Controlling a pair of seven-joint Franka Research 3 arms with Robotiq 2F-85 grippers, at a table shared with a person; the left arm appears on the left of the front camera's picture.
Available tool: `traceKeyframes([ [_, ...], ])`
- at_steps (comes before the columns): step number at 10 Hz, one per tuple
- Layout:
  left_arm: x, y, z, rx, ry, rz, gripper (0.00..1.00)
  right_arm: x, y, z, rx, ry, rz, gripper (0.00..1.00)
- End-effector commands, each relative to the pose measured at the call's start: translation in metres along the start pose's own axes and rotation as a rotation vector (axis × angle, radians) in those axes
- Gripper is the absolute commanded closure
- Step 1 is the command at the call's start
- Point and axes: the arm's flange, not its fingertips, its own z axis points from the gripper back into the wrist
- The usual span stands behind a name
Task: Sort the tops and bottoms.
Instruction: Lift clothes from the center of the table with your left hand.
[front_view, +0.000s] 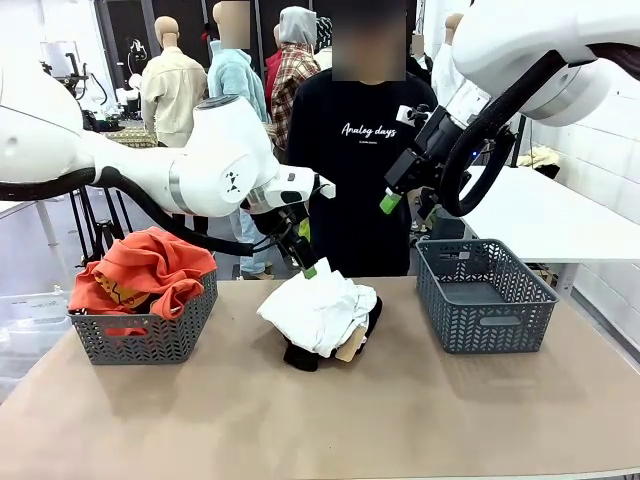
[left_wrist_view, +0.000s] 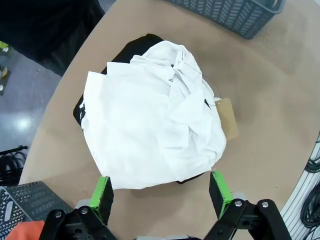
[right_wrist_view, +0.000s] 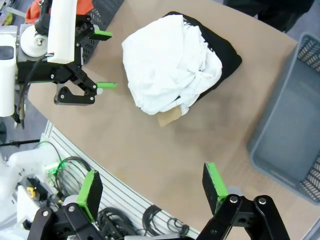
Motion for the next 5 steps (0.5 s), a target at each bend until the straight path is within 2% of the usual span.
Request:
traceKeyframes([
  [1, 0.0, -0.006, 0.003, 0.033, 0.004, -0.01, 0.0, 0.001, 0.0, 0.002, -0.007, 0.011, -0.004, 0.0],
  [3, 0.011, -0.021, -0.011, 0.038, 0.02, -0.073, 0.0, 0.001, 0.0, 0.002, -0.007, 0.011, -0.004, 0.0],
  [5, 0.001, -0.037, -0.034, 0.045, 0.033, -0.084, 0.0, 0.001, 0.0, 0.002, -0.007, 0.011, -0.004, 0.0],
])
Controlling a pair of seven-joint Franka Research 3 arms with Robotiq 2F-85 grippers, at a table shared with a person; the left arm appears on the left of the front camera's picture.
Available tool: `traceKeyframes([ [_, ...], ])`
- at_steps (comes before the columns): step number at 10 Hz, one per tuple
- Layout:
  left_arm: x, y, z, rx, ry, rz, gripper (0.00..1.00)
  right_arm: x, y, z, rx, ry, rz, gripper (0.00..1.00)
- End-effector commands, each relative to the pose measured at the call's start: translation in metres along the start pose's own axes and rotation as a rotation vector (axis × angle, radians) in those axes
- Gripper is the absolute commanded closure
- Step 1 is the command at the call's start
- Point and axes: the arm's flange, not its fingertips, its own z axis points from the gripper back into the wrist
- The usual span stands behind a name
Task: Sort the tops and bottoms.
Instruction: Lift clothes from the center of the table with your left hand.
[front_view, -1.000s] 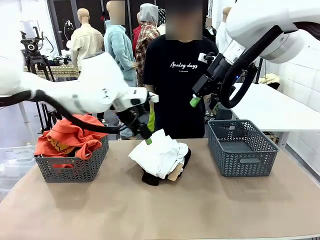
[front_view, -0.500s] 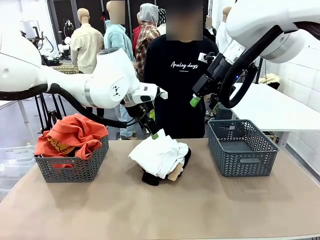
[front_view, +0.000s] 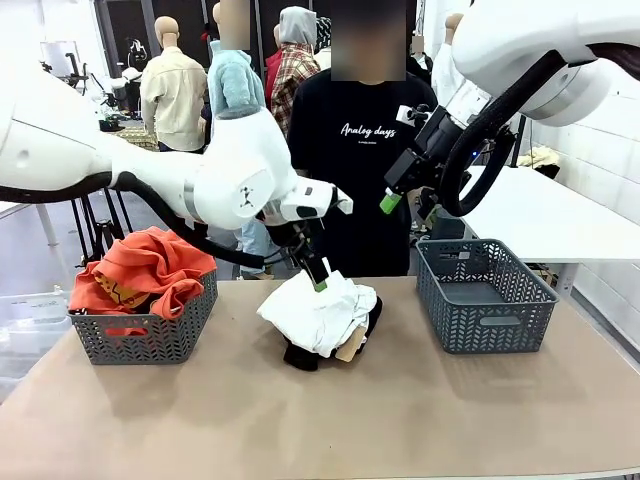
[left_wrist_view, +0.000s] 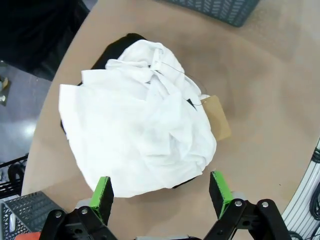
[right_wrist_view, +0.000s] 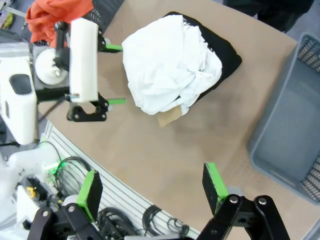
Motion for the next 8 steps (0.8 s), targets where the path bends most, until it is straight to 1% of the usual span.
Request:
traceKeyframes([
  [1, -0.01, -0.012, -0.024, 0.037, -0.014, 0.027, 0.0, 0.001, 0.0, 0.002, -0.007, 0.011, -0.004, 0.0],
  [2, -0.014, -0.014, -0.033, 0.054, -0.023, 0.046, 0.0, 0.001, 0.0, 0.002, -0.007, 0.011, -0.004, 0.0],
  [4, -0.012, -0.023, -0.04, 0.037, -0.027, 0.038, 0.0, 0.001, 0.0, 0.002, -0.007, 0.011, -0.004, 0.0],
  [6, -0.009, -0.023, -0.05, 0.077, -0.044, 0.026, 0.0, 0.001, 0.0, 0.002, -0.007, 0.011, -0.004, 0.0],
  [8, -0.002, -0.022, -0.059, 0.107, -0.036, 0.024, 0.0, 0.001, 0.0, 0.002, -0.007, 0.011, -0.004, 0.0],
])
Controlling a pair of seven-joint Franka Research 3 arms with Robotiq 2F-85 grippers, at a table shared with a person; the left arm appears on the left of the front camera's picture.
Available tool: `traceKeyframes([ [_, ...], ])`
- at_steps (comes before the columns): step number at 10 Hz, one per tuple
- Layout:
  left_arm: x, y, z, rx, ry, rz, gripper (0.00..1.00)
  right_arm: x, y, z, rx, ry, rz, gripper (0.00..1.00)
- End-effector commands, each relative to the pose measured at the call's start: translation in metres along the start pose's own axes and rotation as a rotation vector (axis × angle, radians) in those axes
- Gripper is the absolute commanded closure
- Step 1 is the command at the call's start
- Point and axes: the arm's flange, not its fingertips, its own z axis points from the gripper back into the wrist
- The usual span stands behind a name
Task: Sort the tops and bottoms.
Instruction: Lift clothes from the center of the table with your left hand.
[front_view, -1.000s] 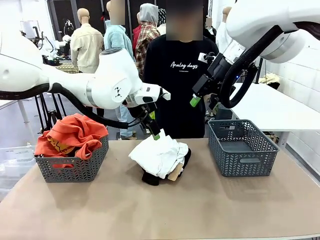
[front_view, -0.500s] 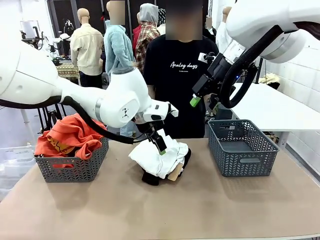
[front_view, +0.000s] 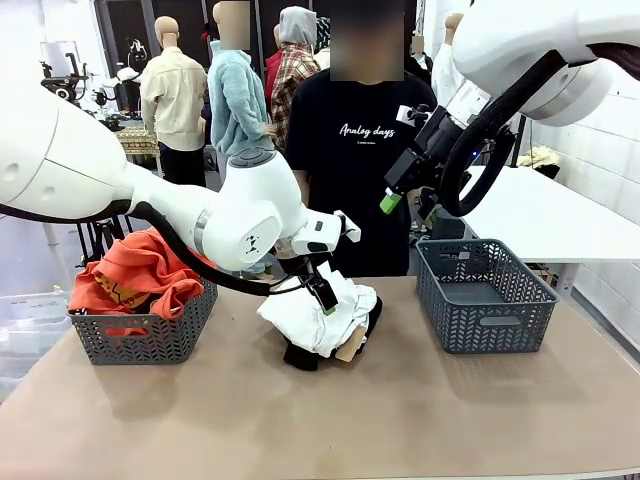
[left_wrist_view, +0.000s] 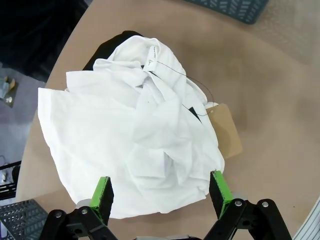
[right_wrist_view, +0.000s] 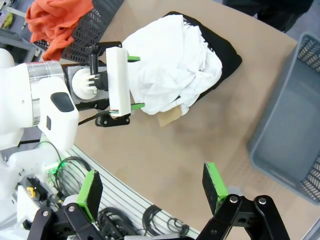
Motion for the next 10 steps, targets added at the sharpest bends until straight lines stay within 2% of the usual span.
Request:
traceKeyframes([
  [1, 0.011, -0.002, -0.015, 0.044, 0.002, 0.015, 0.0, 0.001, 0.0, 0.002, -0.007, 0.011, -0.004, 0.0],
  [5, 0.036, 0.014, -0.019, 0.02, -0.004, 0.025, 0.0, 0.001, 0.0, 0.002, -0.007, 0.011, -0.004, 0.0],
  [6, 0.037, 0.018, -0.019, 0.012, 0.026, 0.039, 0.0, 0.001, 0.0, 0.002, -0.007, 0.011, -0.004, 0.0],
  [7, 0.038, 0.021, -0.023, -0.02, 0.097, 0.051, 0.0, 0.001, 0.0, 0.002, -0.007, 0.011, -0.004, 0.0],
  [10, 0.042, 0.02, -0.022, -0.018, 0.119, 0.032, 0.0, 0.001, 0.0, 0.002, -0.007, 0.011, -0.004, 0.0],
])
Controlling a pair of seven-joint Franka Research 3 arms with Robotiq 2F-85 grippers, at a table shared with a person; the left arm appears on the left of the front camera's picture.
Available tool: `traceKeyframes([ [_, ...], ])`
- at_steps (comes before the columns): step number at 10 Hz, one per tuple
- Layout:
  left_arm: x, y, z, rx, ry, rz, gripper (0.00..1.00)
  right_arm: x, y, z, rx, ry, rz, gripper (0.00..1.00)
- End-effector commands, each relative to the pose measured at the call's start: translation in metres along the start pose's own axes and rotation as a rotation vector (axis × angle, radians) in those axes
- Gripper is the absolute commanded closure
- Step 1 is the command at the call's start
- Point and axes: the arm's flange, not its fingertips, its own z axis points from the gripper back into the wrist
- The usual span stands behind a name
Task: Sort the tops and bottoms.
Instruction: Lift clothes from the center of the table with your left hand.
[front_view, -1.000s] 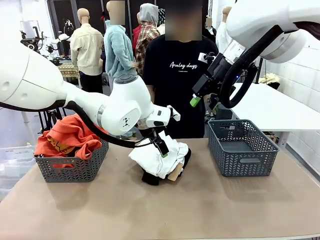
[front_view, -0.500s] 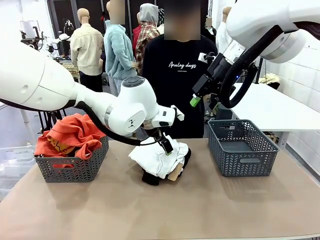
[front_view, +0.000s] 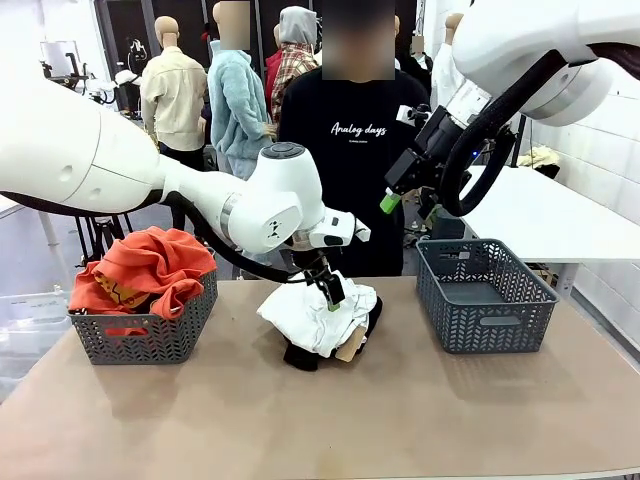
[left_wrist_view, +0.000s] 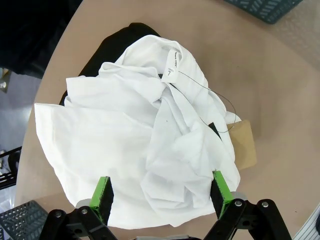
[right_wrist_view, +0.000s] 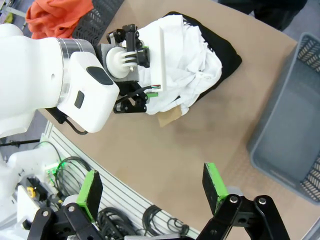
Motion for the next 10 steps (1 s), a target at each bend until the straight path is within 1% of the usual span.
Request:
traceKeyframes([
  [1, 0.008, -0.001, 0.004, 0.005, 0.017, 0.016, 0.0, 0.0, 0.0, 0.0, 0.0, 0.0, 0.0, 0.0],
  [2, 0.01, 0.002, 0.009, 0.004, 0.014, 0.019, 0.0, -0.029, 0.001, 0.02, -0.096, -0.038, -0.037, 0.0],
  [3, 0.011, 0.003, 0.012, 0.001, 0.014, 0.024, 0.0, -0.054, -0.006, 0.034, -0.129, -0.044, -0.065, 0.0],
  [4, 0.013, 0.008, 0.009, 0.002, 0.018, 0.036, 0.0, -0.065, -0.016, 0.039, -0.132, -0.057, -0.091, 0.0],
  [5, 0.014, 0.008, 0.008, 0.001, 0.034, 0.045, 0.0, -0.073, -0.021, 0.04, -0.135, -0.04, -0.115, 0.0],
  [8, 0.019, 0.015, 0.009, -0.001, 0.053, 0.075, 0.0, -0.073, -0.022, 0.032, -0.089, -0.04, -0.091, 0.0],
  [10, 0.023, 0.02, 0.005, -0.014, 0.061, 0.083, 0.0, -0.06, -0.025, 0.027, -0.055, -0.039, -0.086, 0.0],
])
